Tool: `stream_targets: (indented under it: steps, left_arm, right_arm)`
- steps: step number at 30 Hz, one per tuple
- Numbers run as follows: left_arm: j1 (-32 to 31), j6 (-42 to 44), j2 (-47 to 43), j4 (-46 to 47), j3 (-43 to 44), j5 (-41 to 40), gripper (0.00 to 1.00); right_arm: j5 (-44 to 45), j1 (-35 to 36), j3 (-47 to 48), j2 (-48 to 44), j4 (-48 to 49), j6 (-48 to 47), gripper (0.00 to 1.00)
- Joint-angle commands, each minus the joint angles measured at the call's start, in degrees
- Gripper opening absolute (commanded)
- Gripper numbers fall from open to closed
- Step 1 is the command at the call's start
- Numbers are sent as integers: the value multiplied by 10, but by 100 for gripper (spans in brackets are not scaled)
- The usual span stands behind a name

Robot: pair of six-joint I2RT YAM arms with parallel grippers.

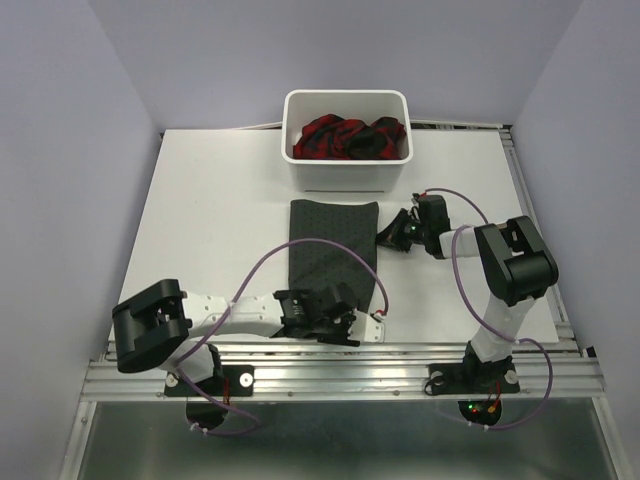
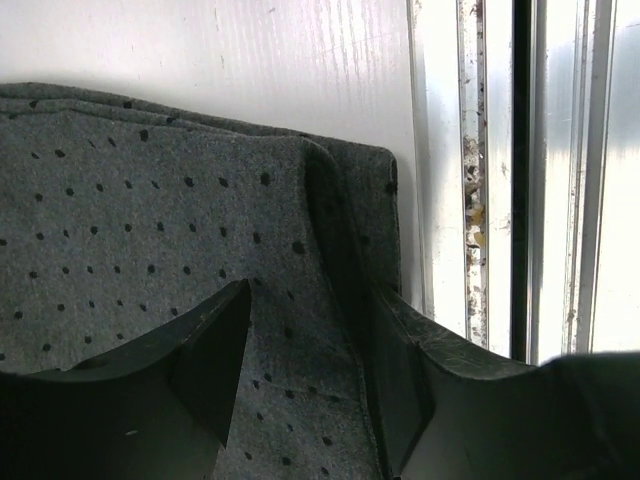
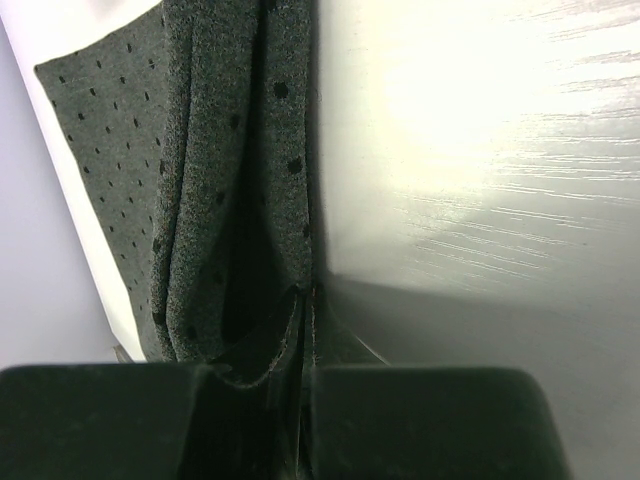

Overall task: Fold and stack the skirts
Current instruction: Fold the skirt

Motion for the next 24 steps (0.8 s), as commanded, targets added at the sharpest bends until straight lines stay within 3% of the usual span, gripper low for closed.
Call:
stream_targets:
  steps: [1,5,11,16,19,20,24]
  left_arm:
    - [-5,-3,2,18,-3,-27,61]
    - [-5,4,14,23,1,-46,53]
    - [-5,17,-5,5,-8,-7,73]
    - [-9,14,12,9,-13,-17,75]
    - [-9,14,26,16,-12,-20,68]
    - [-9,11,34,17,-7,-23,59]
    - [-9,8,32,18,-1,-25,44]
  right_arm:
    - [37,-6,-3,16,-28,-20,1]
    - [37,-6,-3,16,-27,-21,1]
    - [38,-6,-3,19,-30,-23,1]
    - [39,-6,-2,22,-31,-23,1]
    - [42,-11,-2,22,-31,-23,1]
    - [42,-11,-2,22,-31,-23,1]
    - [42,-11,-2,22,-32,-23,1]
